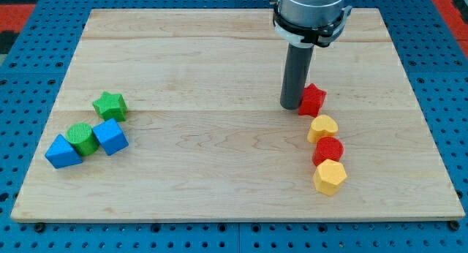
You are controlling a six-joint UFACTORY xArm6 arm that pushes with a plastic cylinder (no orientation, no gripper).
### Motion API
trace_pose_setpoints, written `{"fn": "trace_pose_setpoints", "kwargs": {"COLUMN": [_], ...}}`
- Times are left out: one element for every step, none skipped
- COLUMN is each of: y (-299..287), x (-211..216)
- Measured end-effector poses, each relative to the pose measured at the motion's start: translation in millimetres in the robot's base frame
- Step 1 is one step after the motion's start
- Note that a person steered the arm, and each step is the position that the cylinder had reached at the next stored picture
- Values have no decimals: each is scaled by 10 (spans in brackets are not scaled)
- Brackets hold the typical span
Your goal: Keep blue cube in between green blocks
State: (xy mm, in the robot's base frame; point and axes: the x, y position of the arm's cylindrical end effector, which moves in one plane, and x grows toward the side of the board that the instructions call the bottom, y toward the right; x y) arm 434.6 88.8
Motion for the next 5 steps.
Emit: {"fn": "trace_pose_setpoints", "kwargs": {"y": [91,-214,-1040,-1346,-2210], "x": [-30,13,443,982,1167]}}
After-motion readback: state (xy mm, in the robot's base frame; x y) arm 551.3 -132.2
